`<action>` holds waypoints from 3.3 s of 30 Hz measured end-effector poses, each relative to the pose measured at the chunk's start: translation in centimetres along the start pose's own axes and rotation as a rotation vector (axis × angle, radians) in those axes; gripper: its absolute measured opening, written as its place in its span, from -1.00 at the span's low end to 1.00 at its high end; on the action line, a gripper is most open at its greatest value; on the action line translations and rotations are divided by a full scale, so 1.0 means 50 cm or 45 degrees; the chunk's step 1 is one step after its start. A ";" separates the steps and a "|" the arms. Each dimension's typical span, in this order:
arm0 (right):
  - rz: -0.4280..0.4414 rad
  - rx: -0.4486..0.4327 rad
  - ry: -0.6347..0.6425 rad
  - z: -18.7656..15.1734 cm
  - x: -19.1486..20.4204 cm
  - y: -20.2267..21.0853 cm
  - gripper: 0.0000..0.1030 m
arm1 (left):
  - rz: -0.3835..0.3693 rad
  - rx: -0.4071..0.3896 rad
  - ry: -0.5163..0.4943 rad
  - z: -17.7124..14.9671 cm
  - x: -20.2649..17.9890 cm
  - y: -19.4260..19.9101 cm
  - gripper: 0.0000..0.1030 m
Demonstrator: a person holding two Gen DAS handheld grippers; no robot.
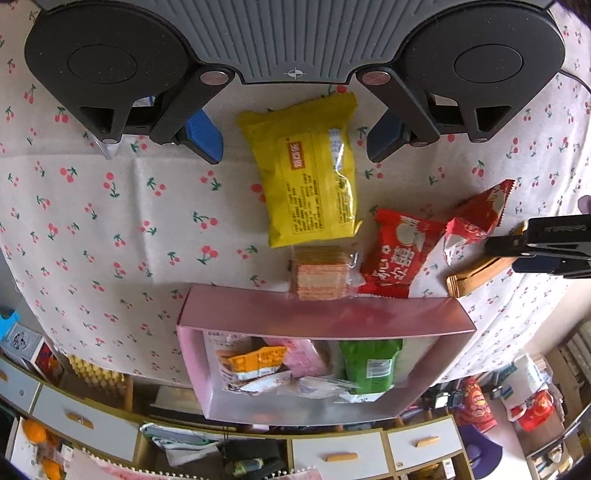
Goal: Organize snacks
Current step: 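Grasp the gold bar pack with the left tool while the right tool grasps the yellow pack, then carry both held packs into the pink box and lower them, then open both tools to release the gold and yellow packs in the box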
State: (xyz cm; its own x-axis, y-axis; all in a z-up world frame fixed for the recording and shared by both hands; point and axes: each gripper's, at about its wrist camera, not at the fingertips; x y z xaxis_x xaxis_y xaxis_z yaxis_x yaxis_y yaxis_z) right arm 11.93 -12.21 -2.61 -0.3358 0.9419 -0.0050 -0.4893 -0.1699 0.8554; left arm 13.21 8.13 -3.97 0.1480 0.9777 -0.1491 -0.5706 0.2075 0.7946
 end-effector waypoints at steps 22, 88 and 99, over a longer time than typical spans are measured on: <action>0.076 0.012 -0.181 0.012 -0.037 0.029 0.01 | -0.029 0.119 0.212 0.023 0.016 0.028 -0.48; 0.005 -0.450 -0.476 0.165 -0.145 -0.058 0.05 | -0.002 -0.332 0.471 0.103 -0.105 -0.025 -0.37; 0.039 -0.395 -0.452 0.170 -0.142 -0.024 0.39 | 0.004 -0.293 0.334 0.097 -0.134 -0.011 0.16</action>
State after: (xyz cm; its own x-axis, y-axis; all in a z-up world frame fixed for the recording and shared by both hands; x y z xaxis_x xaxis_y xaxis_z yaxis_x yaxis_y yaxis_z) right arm 21.77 -16.23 0.80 -0.0840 0.9668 0.2414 -0.7191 -0.2265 0.6570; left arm 16.46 1.34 -0.53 -0.0498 0.9471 -0.3172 -0.7422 0.1774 0.6462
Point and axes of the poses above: each gripper's, at about its wrist camera, not at the fingertips, and y roughly against the way its jaws point, x to its left, z to its top, and after that the axes turned 14 degrees about y, right-handed
